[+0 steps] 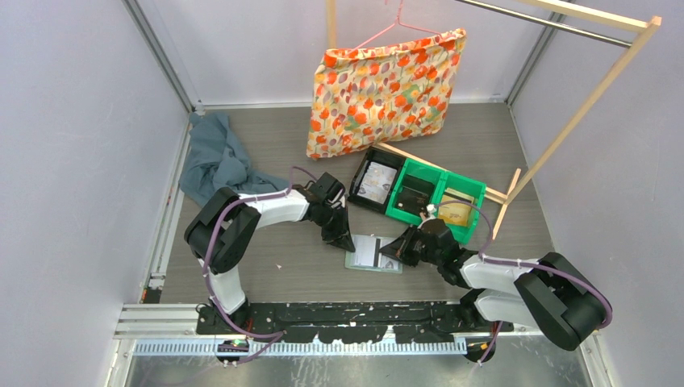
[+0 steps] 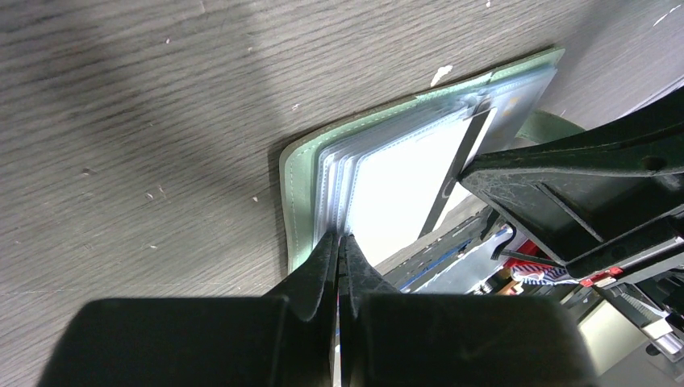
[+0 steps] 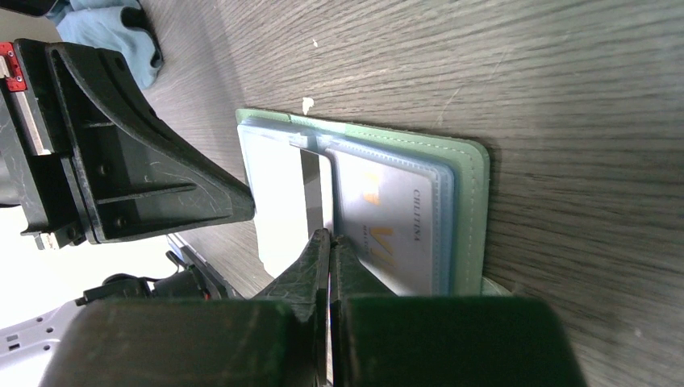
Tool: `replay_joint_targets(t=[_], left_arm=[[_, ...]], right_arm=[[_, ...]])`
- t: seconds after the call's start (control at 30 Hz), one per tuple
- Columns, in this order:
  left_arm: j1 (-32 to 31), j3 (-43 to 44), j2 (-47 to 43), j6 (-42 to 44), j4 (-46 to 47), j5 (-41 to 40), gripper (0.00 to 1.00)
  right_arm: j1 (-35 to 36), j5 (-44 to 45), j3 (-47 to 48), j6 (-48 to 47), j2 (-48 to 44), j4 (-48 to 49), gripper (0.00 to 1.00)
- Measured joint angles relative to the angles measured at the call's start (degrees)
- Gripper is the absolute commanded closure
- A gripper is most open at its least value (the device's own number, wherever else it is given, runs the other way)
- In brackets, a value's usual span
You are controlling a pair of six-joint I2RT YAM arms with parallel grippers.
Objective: Take the credit cards out of the card holder
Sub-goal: Remove the credit card from the card holder.
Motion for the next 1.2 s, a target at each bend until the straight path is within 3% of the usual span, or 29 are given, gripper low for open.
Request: replay_joint_targets(t=[0.83,1.2], left_arm=[[2.97,-1.95,-0.61,0.79,0.15,-1.44,0.99],[3.50,-2.05,-1.20,1.99,-0.59,-2.49,0.99]], right_arm=[[-1.77,-3.91,-3.13,-2.01,-7.06,0.33,0.99],[-2.43,-4.26,-3.93,-1.97,-15.91,-3.52,0.99]])
